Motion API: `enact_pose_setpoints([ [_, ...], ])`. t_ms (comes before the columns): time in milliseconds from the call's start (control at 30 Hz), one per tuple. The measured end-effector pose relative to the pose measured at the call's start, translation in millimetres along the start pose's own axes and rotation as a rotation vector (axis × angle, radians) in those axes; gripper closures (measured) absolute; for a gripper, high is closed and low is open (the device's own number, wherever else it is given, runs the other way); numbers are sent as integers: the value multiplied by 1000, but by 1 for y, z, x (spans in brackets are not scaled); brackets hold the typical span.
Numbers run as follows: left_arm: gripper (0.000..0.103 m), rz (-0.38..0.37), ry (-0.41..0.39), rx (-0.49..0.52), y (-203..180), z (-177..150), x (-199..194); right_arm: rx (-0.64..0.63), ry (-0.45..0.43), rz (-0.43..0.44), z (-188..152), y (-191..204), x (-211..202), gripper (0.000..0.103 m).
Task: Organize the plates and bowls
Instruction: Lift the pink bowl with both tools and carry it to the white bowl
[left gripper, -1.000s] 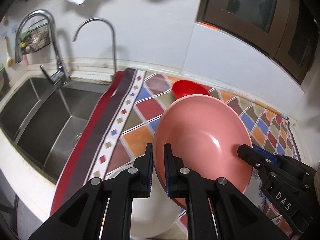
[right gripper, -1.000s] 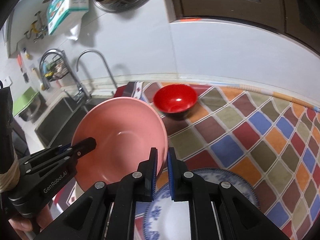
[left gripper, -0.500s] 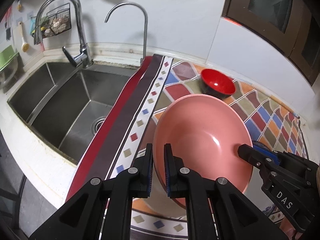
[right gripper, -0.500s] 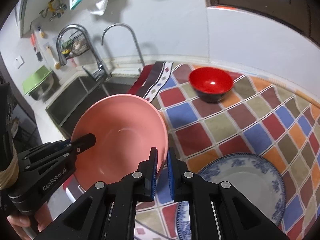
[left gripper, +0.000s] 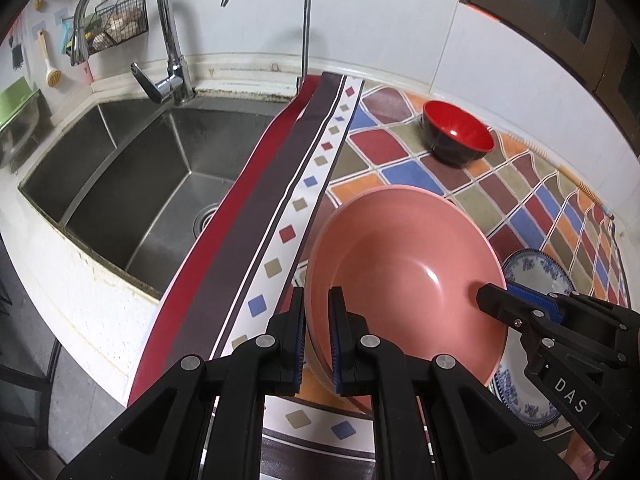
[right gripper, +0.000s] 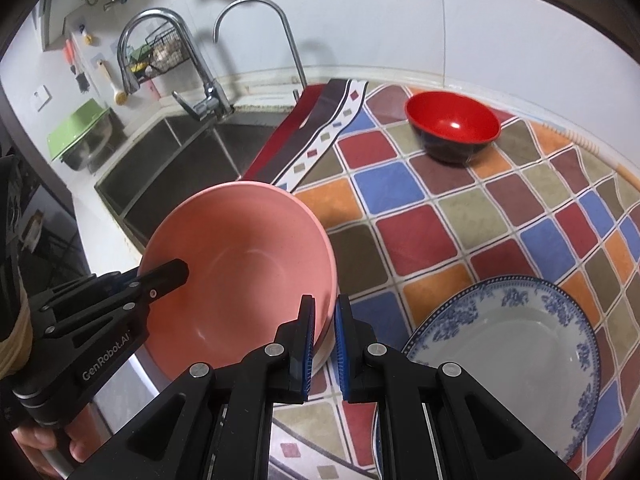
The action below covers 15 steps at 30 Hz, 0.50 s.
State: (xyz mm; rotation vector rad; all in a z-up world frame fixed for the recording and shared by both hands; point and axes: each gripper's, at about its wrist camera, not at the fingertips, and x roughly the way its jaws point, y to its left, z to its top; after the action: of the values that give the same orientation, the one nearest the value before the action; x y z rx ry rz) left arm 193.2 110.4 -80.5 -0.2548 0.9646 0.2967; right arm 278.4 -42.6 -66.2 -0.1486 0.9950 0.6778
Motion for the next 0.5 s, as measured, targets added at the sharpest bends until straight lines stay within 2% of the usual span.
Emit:
enact_pose_setpoints([
  [500, 91, 11, 50, 12, 0, -7, 17, -23, 47, -11, -7, 2, 16, 92],
])
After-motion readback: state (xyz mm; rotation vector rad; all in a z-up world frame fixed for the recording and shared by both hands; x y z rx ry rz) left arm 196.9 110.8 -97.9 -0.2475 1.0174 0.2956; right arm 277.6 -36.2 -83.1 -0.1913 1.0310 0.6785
